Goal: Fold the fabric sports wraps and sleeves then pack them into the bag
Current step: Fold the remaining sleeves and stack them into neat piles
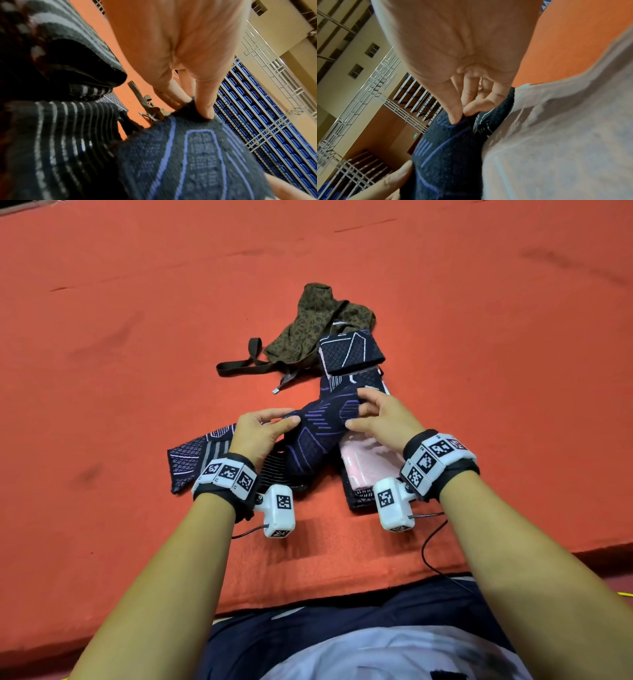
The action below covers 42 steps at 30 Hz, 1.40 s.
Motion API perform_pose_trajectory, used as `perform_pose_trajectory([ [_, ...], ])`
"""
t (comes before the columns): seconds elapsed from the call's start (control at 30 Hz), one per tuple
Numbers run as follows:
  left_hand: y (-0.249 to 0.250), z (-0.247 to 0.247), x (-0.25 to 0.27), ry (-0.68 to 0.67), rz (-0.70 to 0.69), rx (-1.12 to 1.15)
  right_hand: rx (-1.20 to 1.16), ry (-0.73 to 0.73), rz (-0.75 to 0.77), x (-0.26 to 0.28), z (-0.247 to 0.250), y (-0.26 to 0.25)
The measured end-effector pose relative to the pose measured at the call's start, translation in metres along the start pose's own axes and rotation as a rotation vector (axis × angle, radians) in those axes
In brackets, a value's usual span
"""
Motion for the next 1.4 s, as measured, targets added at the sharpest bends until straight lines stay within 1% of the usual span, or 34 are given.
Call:
perform_pose_trajectory([
  [0.03,0.000,0.002,-0.001,0.006,-0.001,-0.006,-0.009,0.007,0.000,-0.001,0.000,0.000],
  [0.1,0.000,0.006,-0.003,0.023,-0.011,-0.051,-0.023,0.074,0.009,-0.004,0.004,-0.001],
  [0.17,0.002,0.008,-0.005,0.045,-0.031,-0.105,-0.010,0.112,0.044,-0.009,0.007,-0.001],
  [0.23,0.004,0.010,-0.007,0.043,-0.047,-0.132,0.037,0.112,0.073,-0.013,0.008,0.000],
  [0.37,0.010,0.011,-0.009,-0.004,-0.079,-0.136,0.108,0.091,0.087,-0.019,0.009,0.000],
  [0.43,0.012,0.011,-0.010,-0.035,-0.103,-0.134,0.126,0.124,0.105,-0.020,0.010,-0.001],
  [0.5,0.013,0.011,-0.011,-0.067,-0.133,-0.116,0.130,0.148,0.131,-0.021,0.011,-0.002],
  [0.57,0.014,0.008,-0.011,-0.085,-0.152,-0.095,0.123,0.124,0.153,-0.024,0.011,-0.004],
  [0.67,0.018,0.001,-0.012,-0.089,-0.143,-0.108,0.091,0.131,0.183,-0.029,0.010,-0.006],
  [0.73,0.020,-0.003,-0.012,-0.075,-0.139,-0.071,0.043,0.139,0.184,-0.030,0.008,-0.008],
  [0.83,0.026,-0.008,-0.014,-0.054,-0.133,0.037,-0.031,0.146,0.152,-0.033,0.006,-0.008],
  [0.93,0.028,-0.011,-0.014,-0.089,-0.121,0.131,-0.148,0.199,0.110,-0.036,0.007,-0.004],
  [1.03,0.023,-0.011,-0.014,-0.099,-0.120,0.088,-0.172,0.254,0.004,-0.038,0.006,0.000],
  [1.07,0.020,-0.009,-0.015,-0.081,-0.124,0.068,-0.167,0.240,-0.047,-0.038,0.006,0.004],
  [1.2,0.010,-0.003,-0.020,0.000,-0.113,0.070,-0.171,0.046,-0.189,-0.044,0.005,0.031],
  [1.27,0.004,-0.004,-0.020,-0.005,-0.080,0.078,-0.161,0.033,-0.247,-0.032,0.002,0.025],
  [1.4,-0.007,-0.005,-0.016,-0.051,-0.009,0.086,-0.106,0.048,-0.265,-0.026,0.002,0.025],
])
Point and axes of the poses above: each hand's wrist, its own x-axis away from the middle knuckle, its own z-axis out of the back of the hand, y = z × x, the point moved 2 cm from there along -x, towards the middle knuckle, and after that the axes turned 15 degrees about -y, right-handed, at the moved point
